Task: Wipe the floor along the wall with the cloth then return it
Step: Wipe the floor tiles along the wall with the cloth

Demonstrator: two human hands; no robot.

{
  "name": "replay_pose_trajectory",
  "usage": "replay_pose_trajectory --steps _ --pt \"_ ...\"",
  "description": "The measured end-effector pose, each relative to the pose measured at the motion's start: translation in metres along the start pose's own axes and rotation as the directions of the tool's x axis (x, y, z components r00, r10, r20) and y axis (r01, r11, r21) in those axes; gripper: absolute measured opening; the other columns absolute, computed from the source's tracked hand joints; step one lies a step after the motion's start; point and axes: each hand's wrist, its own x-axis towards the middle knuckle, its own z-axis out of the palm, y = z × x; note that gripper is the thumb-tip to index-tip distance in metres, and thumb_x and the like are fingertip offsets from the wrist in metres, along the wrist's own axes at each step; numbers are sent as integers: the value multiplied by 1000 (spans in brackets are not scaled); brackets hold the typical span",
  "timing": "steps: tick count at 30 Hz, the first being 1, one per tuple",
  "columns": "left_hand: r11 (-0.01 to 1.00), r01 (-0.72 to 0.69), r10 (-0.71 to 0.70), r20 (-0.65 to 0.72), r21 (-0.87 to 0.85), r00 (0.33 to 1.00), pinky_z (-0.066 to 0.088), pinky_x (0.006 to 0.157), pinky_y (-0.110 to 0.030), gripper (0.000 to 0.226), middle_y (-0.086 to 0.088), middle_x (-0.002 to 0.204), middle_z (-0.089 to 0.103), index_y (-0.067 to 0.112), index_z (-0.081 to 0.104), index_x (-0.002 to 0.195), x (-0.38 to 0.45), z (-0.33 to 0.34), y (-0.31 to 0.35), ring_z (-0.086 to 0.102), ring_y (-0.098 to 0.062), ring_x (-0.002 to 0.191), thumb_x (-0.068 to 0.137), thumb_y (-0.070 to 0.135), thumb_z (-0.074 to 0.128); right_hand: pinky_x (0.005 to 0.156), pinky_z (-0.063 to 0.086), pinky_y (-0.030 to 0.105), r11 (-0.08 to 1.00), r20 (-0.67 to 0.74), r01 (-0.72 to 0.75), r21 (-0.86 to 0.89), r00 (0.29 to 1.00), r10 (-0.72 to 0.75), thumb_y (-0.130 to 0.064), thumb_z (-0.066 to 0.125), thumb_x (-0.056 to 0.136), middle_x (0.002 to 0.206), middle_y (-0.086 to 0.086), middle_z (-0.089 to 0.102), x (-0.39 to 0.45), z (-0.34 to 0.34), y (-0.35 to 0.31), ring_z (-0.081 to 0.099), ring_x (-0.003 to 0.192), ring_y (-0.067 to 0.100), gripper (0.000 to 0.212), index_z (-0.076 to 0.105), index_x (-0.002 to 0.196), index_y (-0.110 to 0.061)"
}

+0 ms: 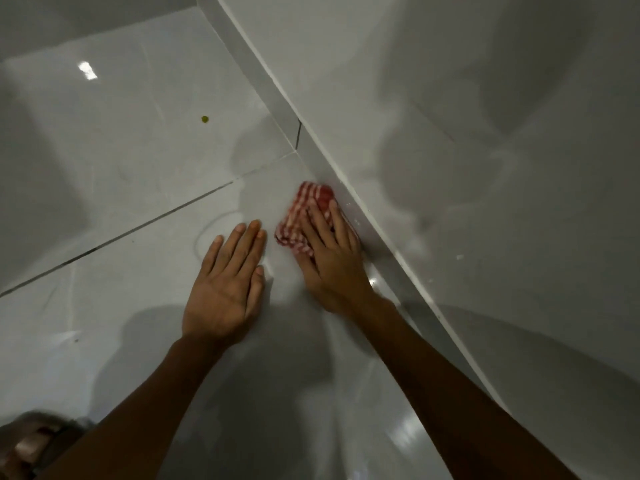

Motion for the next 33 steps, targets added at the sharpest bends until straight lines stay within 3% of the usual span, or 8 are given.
replay_pose_trajectory --steps 6,12,15,21,25,27,29,33 --pt "1000 -8 8 -14 22 1000 18 137 -51 60 -9 180 23 10 25 169 -1 -2 2 18 -25 169 112 28 31 136 8 49 1000 17 10 13 1000 -11 -42 29 111 181 7 11 -32 -2 12 0 168 29 65 21 170 -17" --pt "998 31 -30 -31 54 999 19 137 -52 60 -8 180 23 11 25 170 -3 -1 8 19 -25 168 113 29 27 134 16 60 999 24 -37 30 999 37 -41 47 110 181 -1 1 -116 -1 41 -4 168 24 72 13 171 -25" --pt "997 52 -51 -17 57 999 19 136 -54 61 -8 181 22 12 24 170 -5 1 11 17 -27 169 113 32 24 132 17 64 998 61 -53 30 997 51 -43 41 110 181 1 -2 -104 -2 37 -6 168 25 72 10 172 -23" --pt "996 73 -73 -6 59 997 17 137 -55 62 -8 181 20 12 23 170 -4 2 14 16 -27 169 112 33 25 135 19 52 996 -56 21 84 998 -16 -44 38 109 180 15 10 -43 -3 18 9 168 29 75 15 169 -5" --pt "994 100 -100 2 54 995 15 137 -54 63 -9 181 18 11 21 171 -2 3 15 14 -26 169 112 36 22 136 13 50 999 -78 30 26 997 -28 -41 46 109 180 14 13 -16 1 11 9 167 30 69 25 169 -13" --pt "993 104 -104 8 53 995 14 137 -54 64 -9 181 18 11 20 171 -2 3 15 13 -25 170 112 36 21 134 19 56 999 -80 43 -5 996 -44 -40 46 109 179 15 16 -18 2 13 11 167 34 66 30 167 -14" --pt "994 104 -104 12 46 994 15 137 -54 64 -9 181 17 10 20 171 -2 3 15 13 -25 170 112 36 21 132 23 58 999 -68 27 -29 997 -29 -44 41 109 180 14 15 -29 3 15 11 167 34 66 29 168 -16" --pt "994 105 -105 1 31 994 15 137 -53 64 -7 181 17 11 20 171 -2 3 15 13 -24 170 112 35 24 136 14 50 998 -66 -60 28 996 62 -53 32 110 181 10 8 -71 8 20 4 168 28 69 21 170 -21"
